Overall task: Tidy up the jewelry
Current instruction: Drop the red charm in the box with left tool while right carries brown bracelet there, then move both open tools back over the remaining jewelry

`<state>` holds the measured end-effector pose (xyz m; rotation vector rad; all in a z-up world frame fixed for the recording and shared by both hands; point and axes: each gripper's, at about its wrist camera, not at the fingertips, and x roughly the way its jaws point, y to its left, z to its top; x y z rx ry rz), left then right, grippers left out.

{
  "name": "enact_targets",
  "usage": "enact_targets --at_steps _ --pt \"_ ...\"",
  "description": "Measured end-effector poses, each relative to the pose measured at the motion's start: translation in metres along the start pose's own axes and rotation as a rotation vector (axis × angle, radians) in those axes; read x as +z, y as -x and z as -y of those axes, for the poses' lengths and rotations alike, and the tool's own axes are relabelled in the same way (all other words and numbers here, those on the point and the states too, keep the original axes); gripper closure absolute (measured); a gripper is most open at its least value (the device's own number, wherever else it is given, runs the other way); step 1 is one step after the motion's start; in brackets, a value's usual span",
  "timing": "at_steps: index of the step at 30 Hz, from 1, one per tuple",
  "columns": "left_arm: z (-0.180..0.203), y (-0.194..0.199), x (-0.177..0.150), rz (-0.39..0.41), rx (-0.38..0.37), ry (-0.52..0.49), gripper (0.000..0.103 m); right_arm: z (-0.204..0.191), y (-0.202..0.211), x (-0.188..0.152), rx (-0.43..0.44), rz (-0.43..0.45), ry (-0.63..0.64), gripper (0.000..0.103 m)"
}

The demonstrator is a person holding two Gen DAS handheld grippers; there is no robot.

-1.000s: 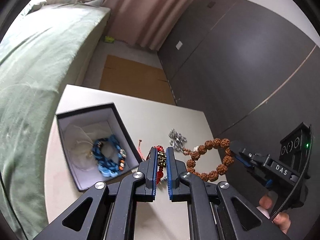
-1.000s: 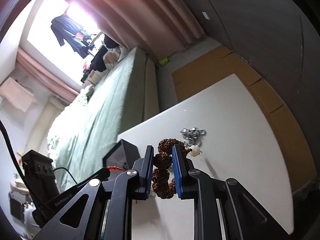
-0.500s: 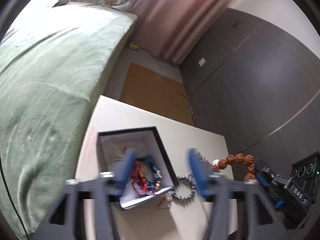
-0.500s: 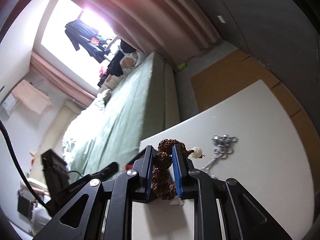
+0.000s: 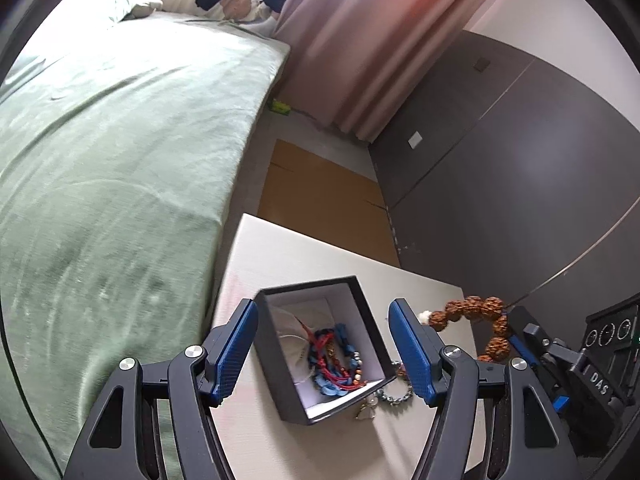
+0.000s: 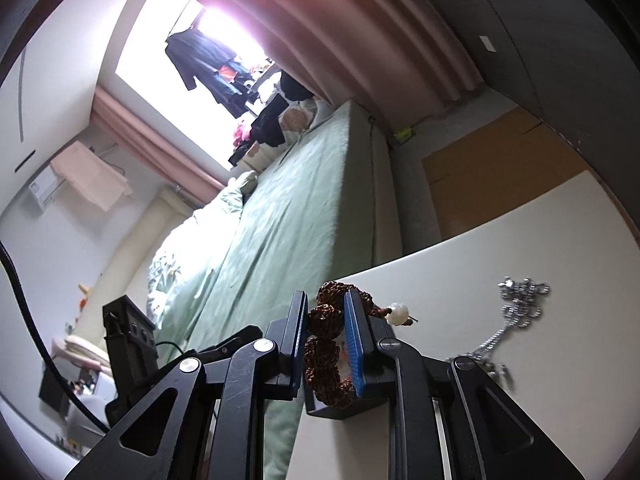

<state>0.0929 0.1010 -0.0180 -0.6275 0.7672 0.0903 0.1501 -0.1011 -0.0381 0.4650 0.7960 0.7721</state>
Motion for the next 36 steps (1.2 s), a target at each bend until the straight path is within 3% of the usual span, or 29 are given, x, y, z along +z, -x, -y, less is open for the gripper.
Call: enact_targets --at_steps 3,6,8,9,10,11,16,22,29,36 --pt "-0.010 0.007 0.003 0.013 -0.002 0.021 0.034 -0.012 -0.016 -0.004 -0.020 -0.018 0.042 0.083" --pt "-0.022 0.009 0.006 0.020 0.010 0.062 0.034 -0.025 -0.043 -0.012 -0.022 -0.096 0.096 0.081" --pt "-0.025 0.010 0.006 0.022 0.009 0.073 0.034 -0.027 -0.052 -0.015 0.000 -0.140 0.090 0.063" --pt "-0.025 0.010 0.006 0.022 0.009 0.074 0.034 -0.026 -0.052 -0.016 -0.012 -0.137 0.083 0.045" --pt "-0.025 0.010 0.006 0.022 0.008 0.075 0.034 -0.023 -0.049 -0.016 -0.027 -0.120 0.080 0.034" --pt "-0.024 0.010 0.005 0.021 0.003 0.076 0.034 -0.020 -0.045 -0.015 -0.046 -0.105 0.078 0.032" --pt "-0.014 0.004 0.001 0.012 -0.003 0.071 0.034 0.010 -0.017 -0.010 -0.094 -0.070 0.002 0.031" --pt "0.017 -0.008 -0.011 -0.011 -0.003 -0.007 0.034 0.043 0.015 -0.006 -0.173 -0.043 -0.067 0.030" --pt "0.055 -0.025 -0.034 -0.085 -0.012 -0.106 0.034 0.060 0.035 -0.006 -0.254 -0.069 -0.090 0.030" --pt "0.081 -0.042 -0.065 -0.156 0.041 -0.212 0.034 0.078 0.057 -0.009 -0.327 -0.098 -0.090 0.030"
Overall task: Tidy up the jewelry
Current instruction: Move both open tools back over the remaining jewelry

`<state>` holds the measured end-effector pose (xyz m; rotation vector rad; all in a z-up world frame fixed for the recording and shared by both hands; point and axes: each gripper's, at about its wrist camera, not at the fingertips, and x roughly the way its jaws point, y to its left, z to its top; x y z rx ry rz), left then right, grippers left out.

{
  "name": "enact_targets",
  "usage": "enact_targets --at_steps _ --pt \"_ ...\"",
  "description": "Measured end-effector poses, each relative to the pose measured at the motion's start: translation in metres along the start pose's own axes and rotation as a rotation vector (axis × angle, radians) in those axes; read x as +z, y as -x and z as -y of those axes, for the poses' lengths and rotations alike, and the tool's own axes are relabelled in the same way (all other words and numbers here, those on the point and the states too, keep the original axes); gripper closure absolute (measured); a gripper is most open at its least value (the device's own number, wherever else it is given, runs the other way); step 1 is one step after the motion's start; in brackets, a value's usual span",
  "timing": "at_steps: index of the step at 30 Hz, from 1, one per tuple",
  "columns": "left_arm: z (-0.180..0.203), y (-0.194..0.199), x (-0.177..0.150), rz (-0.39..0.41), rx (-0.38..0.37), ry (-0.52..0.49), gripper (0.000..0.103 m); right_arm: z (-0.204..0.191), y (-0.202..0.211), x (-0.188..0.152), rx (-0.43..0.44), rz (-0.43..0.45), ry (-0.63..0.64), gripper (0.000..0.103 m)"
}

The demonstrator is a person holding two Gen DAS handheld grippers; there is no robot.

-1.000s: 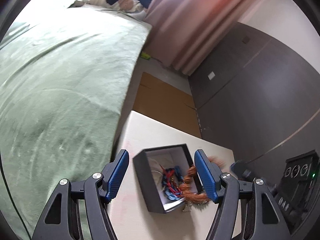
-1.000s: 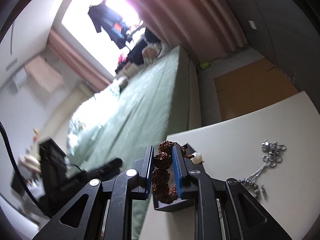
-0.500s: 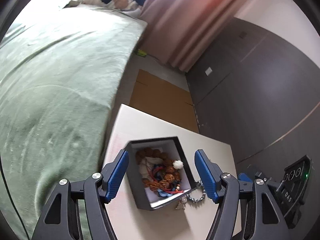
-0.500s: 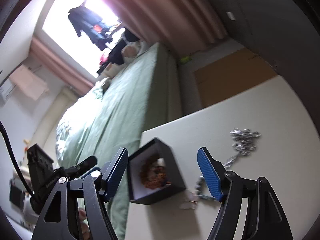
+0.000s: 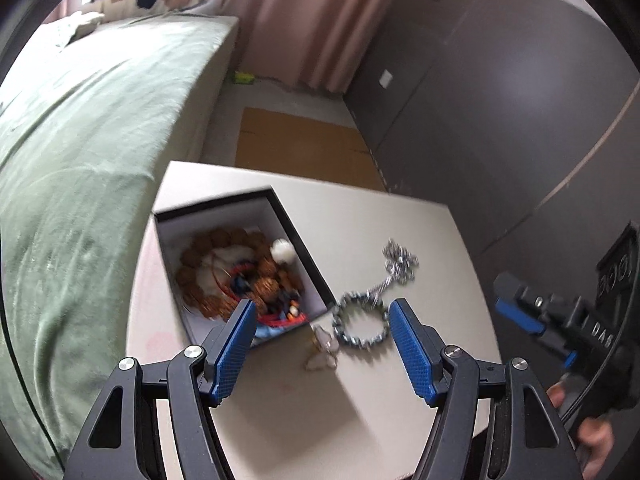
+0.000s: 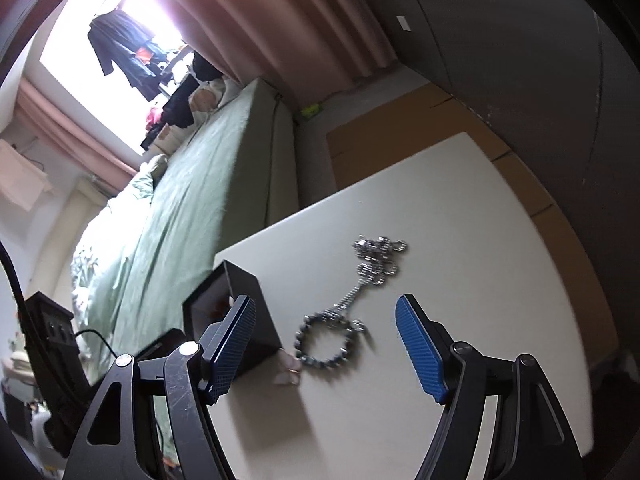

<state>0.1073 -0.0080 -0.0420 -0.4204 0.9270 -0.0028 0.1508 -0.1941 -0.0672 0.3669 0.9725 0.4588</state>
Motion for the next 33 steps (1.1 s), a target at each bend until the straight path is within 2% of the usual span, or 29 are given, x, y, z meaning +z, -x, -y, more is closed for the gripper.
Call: enact_targets --at_steps 6,11,14,17,27,31,33 --pt "0.020 -0.013 -0.018 -0.039 0.053 -0.066 0.034 0.020 0.007 -0.004 -0.046 -0.028 -0.032 0.030" --pt "0.029 -0.029 -0.030 -0.082 0.076 -0.084 0.044 0.032 0.008 -0.008 -0.074 -0.055 -0.052 0.030" --pt "0.031 -0.042 -0.038 -0.105 0.105 -0.092 0.046 0.037 0.009 -0.010 -0.081 -0.067 -0.062 0.031" --pt "0.032 -0.052 -0.043 -0.098 0.168 -0.119 0.047 0.041 0.011 -0.011 -0.086 -0.069 -0.073 0.031" --pt "0.028 -0.081 -0.051 -0.093 0.255 -0.158 0.048 0.042 0.010 -0.013 -0.096 -0.079 -0.060 0.031" --pt "0.034 -0.089 -0.052 -0.075 0.286 -0.192 0.053 0.041 0.007 -0.013 -0.106 -0.085 -0.053 0.031" --pt "0.035 -0.090 -0.052 -0.063 0.299 -0.205 0.059 0.042 0.006 -0.013 -0.106 -0.088 -0.052 0.031"
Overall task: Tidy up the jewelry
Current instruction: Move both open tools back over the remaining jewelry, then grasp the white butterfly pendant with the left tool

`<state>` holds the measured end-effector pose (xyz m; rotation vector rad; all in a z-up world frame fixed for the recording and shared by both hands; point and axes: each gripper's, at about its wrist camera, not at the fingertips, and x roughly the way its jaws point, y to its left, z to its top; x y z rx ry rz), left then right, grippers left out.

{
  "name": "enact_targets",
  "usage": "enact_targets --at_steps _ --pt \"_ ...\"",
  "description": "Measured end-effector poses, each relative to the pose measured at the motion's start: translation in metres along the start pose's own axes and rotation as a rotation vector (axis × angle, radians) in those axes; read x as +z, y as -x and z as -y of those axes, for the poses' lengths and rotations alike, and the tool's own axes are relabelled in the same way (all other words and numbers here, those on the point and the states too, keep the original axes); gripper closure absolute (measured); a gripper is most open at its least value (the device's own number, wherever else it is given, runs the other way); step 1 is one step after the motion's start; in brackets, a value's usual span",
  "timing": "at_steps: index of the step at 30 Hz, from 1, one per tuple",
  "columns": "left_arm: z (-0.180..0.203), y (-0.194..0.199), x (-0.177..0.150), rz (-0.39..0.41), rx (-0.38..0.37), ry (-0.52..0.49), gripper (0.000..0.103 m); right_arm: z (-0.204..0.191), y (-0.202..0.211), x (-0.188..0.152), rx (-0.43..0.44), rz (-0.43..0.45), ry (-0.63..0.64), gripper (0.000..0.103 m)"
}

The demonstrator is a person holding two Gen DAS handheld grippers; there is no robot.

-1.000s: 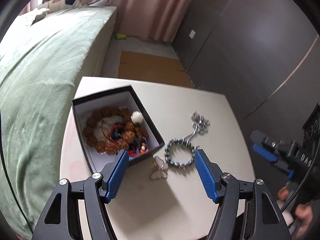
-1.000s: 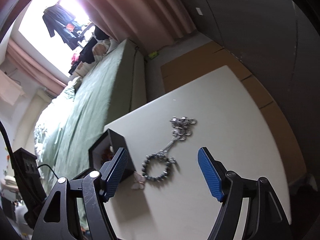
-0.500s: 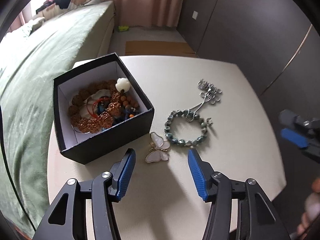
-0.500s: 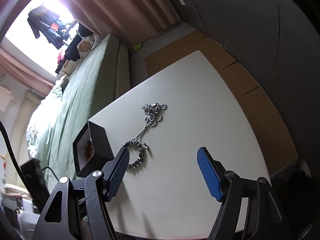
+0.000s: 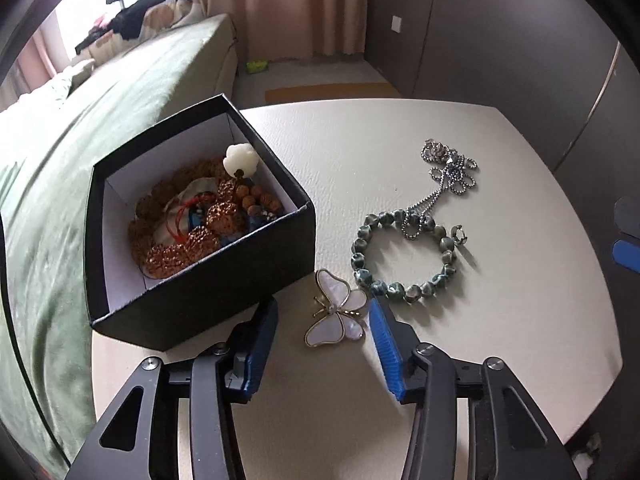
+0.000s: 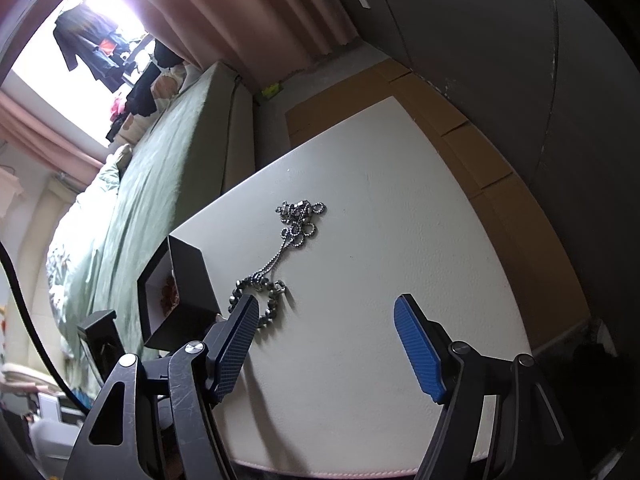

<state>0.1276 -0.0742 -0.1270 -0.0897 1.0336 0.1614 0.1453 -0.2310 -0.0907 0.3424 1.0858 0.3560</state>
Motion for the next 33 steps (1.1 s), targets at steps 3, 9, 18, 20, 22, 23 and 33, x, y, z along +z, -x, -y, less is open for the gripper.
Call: enact_targets --at_steps 3,9,18,20,22,23,33 --pt "-0.003 0.001 0.002 -0.012 -0.016 0.001 0.077 -0.002 -0.006 -0.001 -0.004 -0.010 0.016 0.034" --pt "-0.014 0.014 0.008 -0.013 -0.087 0.033 0.077 -0.005 -0.026 -0.002 0.024 -0.057 0.023 0.062" --pt "-0.030 0.055 0.025 0.079 -0.157 0.075 0.077 -0.018 -0.052 -0.001 0.052 -0.081 0.046 0.072" --pt "-0.036 0.061 0.031 0.098 -0.171 0.086 0.077 -0.023 -0.058 -0.001 0.048 -0.088 0.059 0.074" --pt "-0.041 0.063 0.035 0.113 -0.164 0.097 0.077 -0.027 -0.062 0.000 0.051 -0.091 0.071 0.077" --pt "-0.044 0.065 0.036 0.116 -0.161 0.104 0.077 -0.028 -0.064 0.000 0.051 -0.092 0.075 0.077" --pt "-0.080 0.067 0.045 0.134 -0.175 0.196 0.077 -0.040 -0.087 0.003 0.024 -0.111 0.120 0.081"
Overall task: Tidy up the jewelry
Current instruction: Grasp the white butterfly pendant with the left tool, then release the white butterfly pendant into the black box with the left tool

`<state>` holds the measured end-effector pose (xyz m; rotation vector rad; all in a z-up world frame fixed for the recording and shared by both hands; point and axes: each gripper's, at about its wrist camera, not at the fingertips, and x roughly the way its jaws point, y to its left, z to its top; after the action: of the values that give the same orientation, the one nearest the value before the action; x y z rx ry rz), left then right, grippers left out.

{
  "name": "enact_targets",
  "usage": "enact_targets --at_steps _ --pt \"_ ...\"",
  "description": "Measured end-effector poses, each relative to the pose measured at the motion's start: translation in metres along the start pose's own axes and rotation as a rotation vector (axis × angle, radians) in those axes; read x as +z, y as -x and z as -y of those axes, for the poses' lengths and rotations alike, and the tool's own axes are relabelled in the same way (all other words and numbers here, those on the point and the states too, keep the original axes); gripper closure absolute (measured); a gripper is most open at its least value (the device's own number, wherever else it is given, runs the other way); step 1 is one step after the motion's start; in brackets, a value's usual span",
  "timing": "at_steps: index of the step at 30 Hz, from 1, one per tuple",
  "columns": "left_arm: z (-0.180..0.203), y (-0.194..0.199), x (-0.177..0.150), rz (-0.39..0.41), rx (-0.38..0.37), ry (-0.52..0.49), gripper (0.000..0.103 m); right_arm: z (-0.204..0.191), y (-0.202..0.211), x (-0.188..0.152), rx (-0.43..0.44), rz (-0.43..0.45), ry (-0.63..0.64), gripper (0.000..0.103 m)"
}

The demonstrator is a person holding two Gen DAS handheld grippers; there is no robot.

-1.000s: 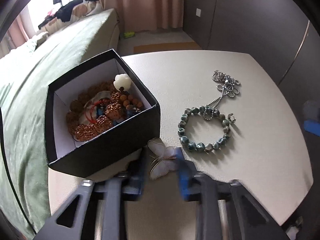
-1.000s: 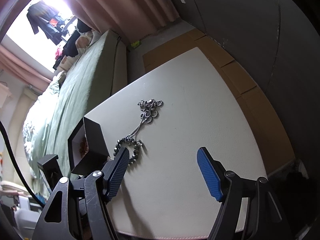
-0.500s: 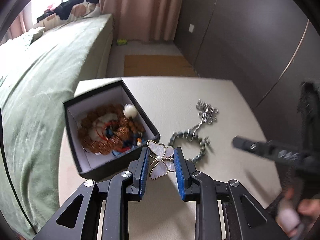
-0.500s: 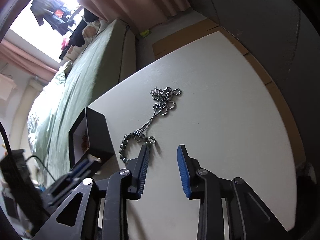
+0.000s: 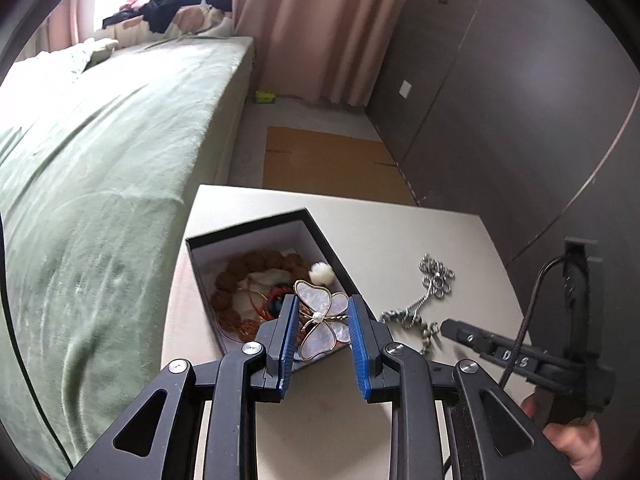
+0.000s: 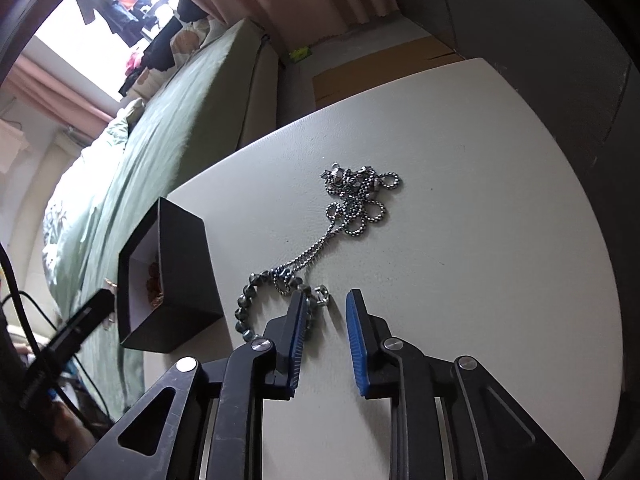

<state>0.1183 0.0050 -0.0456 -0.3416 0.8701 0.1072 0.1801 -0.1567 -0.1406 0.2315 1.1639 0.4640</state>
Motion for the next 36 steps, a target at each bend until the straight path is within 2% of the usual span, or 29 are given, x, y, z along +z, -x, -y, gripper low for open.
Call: enact_targets --at_steps 6,10,15,16,17,20,29,34,35,36 --pt "-0.017 0.005 0.008 0.013 -0.013 0.042 0.077 -0.006 -0.012 0.003 -0.044 -0.012 0.029 0.082" --pt "-0.025 0.004 0.011 0.017 -0.037 0.064 0.077 -0.010 -0.015 0.005 -0.048 -0.011 0.048 0.097" --pt "-0.031 -0.001 0.017 0.000 -0.047 0.085 0.075 -0.015 -0.001 0.009 -0.022 0.033 0.055 0.097" --pt "-0.033 -0.003 0.018 -0.010 -0.052 0.091 0.067 -0.015 0.002 0.010 -0.007 0.039 0.052 0.097" --pt "-0.036 -0.004 0.019 -0.017 -0.057 0.099 0.054 -0.016 0.005 0.011 0.010 0.046 0.044 0.097" --pt "-0.044 0.000 0.022 0.007 -0.055 0.129 0.037 -0.020 0.015 0.013 0.071 0.075 0.033 0.097" --pt "-0.073 0.011 0.029 0.033 -0.047 0.190 0.037 -0.068 0.038 0.015 0.301 0.163 0.101 0.097" --pt "-0.087 0.019 0.028 0.044 -0.049 0.214 0.037 -0.103 0.029 0.012 0.475 0.134 0.140 0.097" --pt "-0.090 0.021 0.028 0.044 -0.048 0.220 0.037 -0.108 0.025 0.012 0.464 0.119 0.146 0.095" --pt "-0.093 0.022 0.027 0.045 -0.049 0.226 0.037 -0.110 0.022 0.011 0.445 0.106 0.148 0.084"
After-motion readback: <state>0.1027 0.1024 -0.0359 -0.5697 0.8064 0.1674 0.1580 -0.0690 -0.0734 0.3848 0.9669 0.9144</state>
